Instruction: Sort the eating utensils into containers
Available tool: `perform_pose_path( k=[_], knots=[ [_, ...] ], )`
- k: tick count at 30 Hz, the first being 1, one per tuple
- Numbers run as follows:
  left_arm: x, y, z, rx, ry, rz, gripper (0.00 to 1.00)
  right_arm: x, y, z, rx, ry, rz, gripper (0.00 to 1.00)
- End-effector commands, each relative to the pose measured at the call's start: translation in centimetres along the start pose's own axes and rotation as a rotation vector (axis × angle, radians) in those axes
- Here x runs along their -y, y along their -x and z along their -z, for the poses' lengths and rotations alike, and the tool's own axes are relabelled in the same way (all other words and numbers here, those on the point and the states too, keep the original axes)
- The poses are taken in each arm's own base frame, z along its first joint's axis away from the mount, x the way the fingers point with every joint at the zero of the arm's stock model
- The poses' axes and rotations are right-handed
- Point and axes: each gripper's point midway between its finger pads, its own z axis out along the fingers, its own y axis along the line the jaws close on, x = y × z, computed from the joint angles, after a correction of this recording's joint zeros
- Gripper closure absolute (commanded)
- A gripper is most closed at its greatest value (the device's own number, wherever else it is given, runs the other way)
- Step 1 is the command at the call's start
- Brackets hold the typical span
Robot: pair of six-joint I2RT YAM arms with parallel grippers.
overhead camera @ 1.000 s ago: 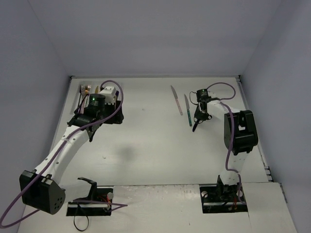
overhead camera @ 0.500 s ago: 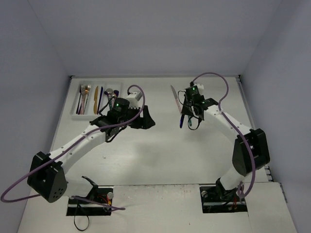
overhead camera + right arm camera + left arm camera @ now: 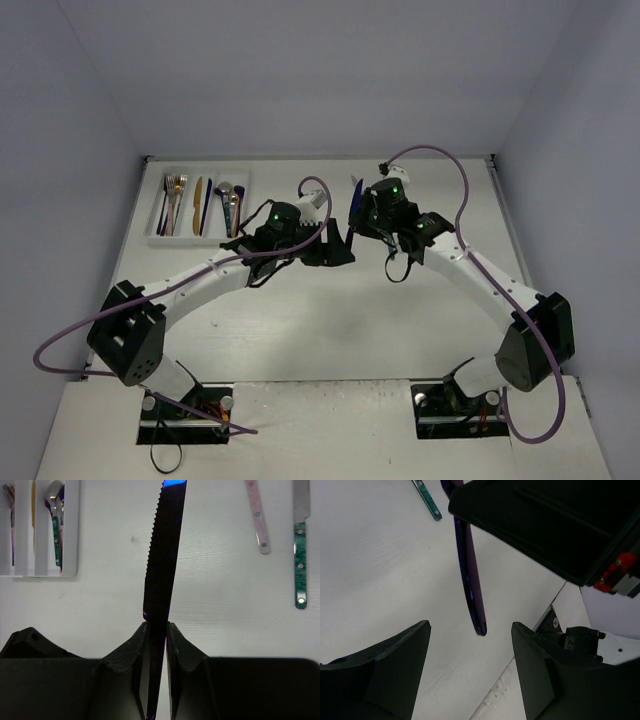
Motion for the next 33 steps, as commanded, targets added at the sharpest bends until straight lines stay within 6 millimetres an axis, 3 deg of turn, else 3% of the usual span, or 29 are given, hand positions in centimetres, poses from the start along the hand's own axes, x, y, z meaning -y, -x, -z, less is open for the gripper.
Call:
perform_pose_path(
  k=[1, 3, 11, 13, 16, 18, 22, 25, 28, 33],
  knots=[
    [4.2, 4.0, 0.1, 0.11, -0.123, -0.039, 0.44, -3.7, 2.0, 1.7, 0.076, 0.154, -0.062, 1.0],
    [4.5, 4.2, -0.1, 0.118, -0.136, -0.033, 0.5, -3.9, 1.9, 1.6, 0.072, 0.164, -0.07, 1.0],
    [3.6, 4.1, -1.0, 0.123, -0.102, -0.026, 0.93, -4.7, 1.2, 1.3, 0.069, 0.21, -0.089, 1.0],
    [3.4, 4.1, -1.0, 0.128, -0.095, -0.025, 0.99, -4.7, 1.1, 1.2, 0.069, 0.21, -0.088, 1.0],
    [3.0, 4.1, -0.8, 0.14, -0.078, -0.028, 1.0, -4.4, 0.9, 0.9, 0.065, 0.201, -0.075, 1.0],
    [2.8, 4.1, -0.8, 0.146, -0.068, -0.035, 1.0, -4.2, 0.8, 0.7, 0.07, 0.19, -0.072, 0.9],
    [2.0, 4.1, -0.3, 0.163, -0.04, -0.031, 1.0, -3.5, 0.9, 0.4, 0.08, 0.162, -0.055, 0.6],
    [0.2, 3.7, 0.0, 0.161, -0.001, -0.003, 1.0, -2.9, 1.3, 0.4, 0.093, 0.149, -0.044, 0.49],
    [-3.3, 4.5, 1.5, 0.169, 0.07, 0.035, 1.0, -1.6, 2.2, 0.5, 0.106, 0.127, -0.027, 0.43],
    [-9.4, 6.8, 6.2, 0.177, 0.237, 0.043, 1.0, 3.7, 3.3, 0.9, 0.119, 0.015, -0.025, 0.41]
  ],
)
